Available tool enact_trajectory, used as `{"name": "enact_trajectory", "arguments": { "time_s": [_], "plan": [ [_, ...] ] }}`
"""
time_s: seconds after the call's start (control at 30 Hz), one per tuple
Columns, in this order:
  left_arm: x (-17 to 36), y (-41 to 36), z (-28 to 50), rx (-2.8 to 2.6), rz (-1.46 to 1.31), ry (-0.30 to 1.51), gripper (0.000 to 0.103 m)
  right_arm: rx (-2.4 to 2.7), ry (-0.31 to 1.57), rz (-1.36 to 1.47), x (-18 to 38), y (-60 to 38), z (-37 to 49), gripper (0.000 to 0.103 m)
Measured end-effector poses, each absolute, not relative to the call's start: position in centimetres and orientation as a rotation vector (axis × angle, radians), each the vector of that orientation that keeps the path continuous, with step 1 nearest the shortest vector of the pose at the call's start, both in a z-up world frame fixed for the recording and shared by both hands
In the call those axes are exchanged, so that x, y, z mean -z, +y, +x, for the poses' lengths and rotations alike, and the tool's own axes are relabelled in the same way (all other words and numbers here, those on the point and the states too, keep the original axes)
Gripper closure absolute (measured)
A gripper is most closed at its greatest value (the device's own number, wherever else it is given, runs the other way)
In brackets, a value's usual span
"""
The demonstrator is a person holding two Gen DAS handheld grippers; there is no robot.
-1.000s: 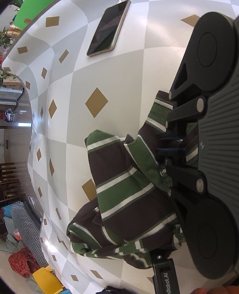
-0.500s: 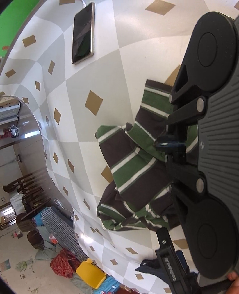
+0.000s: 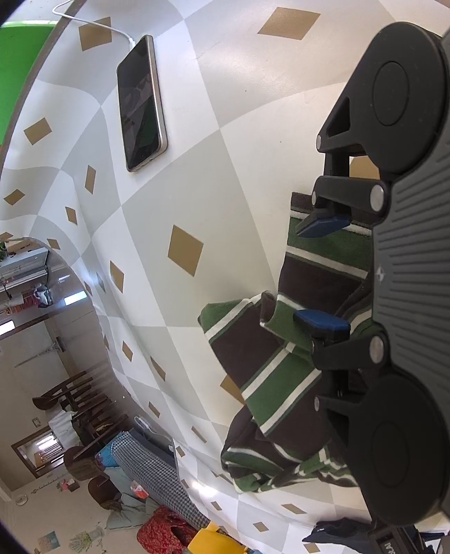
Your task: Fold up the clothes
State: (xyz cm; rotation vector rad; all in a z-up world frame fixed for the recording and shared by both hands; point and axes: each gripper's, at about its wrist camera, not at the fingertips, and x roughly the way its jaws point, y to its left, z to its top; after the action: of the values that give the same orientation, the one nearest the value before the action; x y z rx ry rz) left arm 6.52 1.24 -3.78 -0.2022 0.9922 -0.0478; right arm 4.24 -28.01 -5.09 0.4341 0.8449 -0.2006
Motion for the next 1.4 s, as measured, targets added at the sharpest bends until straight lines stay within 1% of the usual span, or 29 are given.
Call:
{"name": "enact_trajectory", "arguments": {
  "time_s": [0.1,0.37,0.43,0.47,0.5,0.53,0.57,0.6,0.63,0.9,1.07,1.1,1.17,1.2,1.23,1.3,1.4],
  "plan": [
    [4.0,1.3,6.6,0.042,-0.200,0.999,0.000,0.195,0.803,0.426,5.4,-27.5,4.0,0.054],
    [4.3,1.1,6.8,0.033,-0.197,1.006,0.000,0.144,0.800,0.289,5.6,-25.0,4.3,0.054],
    [4.4,1.1,6.9,0.031,-0.198,1.008,0.000,0.125,0.803,0.260,5.7,-24.5,4.3,0.066],
    [4.4,1.1,6.9,0.030,-0.199,1.010,0.000,0.119,0.805,0.241,5.7,-24.2,4.3,0.070],
    [4.5,1.1,6.9,0.029,-0.201,1.011,0.000,0.110,0.808,0.228,5.7,-24.0,4.3,0.081],
    [4.5,1.1,6.9,0.028,-0.202,1.012,0.000,0.097,0.813,0.228,5.7,-23.9,4.3,0.090],
    [4.5,1.2,6.9,0.027,-0.202,1.011,0.000,0.084,0.818,0.239,5.7,-23.9,4.3,0.092],
    [4.4,1.2,6.8,0.025,-0.202,1.010,0.000,0.072,0.823,0.255,5.7,-23.9,4.3,0.099],
    [4.4,1.2,6.8,0.024,-0.202,1.008,0.000,0.061,0.823,0.270,5.6,-23.9,4.2,0.101],
    [3.4,1.8,6.7,0.014,-0.234,0.973,0.000,-0.059,0.758,0.364,2.8,-23.0,2.2,0.100],
    [3.0,1.9,6.4,0.015,-0.232,0.963,0.000,-0.099,0.739,0.348,1.8,-21.8,0.7,0.100],
    [3.0,1.9,6.4,0.015,-0.231,0.963,0.000,-0.080,0.733,0.350,1.9,-21.9,0.6,0.098],
    [3.0,1.9,6.2,0.018,-0.232,0.966,0.000,-0.033,0.732,0.349,2.2,-22.4,0.7,0.084],
    [3.0,1.8,6.1,0.020,-0.231,0.967,0.000,-0.002,0.733,0.339,2.4,-22.9,0.8,0.073],
    [3.0,1.8,6.1,0.021,-0.228,0.966,0.000,0.032,0.726,0.330,2.6,-23.3,0.8,0.068],
    [3.0,1.8,5.9,0.024,-0.222,0.966,0.000,0.072,0.721,0.343,2.9,-23.9,1.1,0.063],
    [2.9,1.7,5.9,0.030,-0.228,0.966,0.000,0.116,0.720,0.375,3.4,-24.9,1.5,0.060]
  ]
}}
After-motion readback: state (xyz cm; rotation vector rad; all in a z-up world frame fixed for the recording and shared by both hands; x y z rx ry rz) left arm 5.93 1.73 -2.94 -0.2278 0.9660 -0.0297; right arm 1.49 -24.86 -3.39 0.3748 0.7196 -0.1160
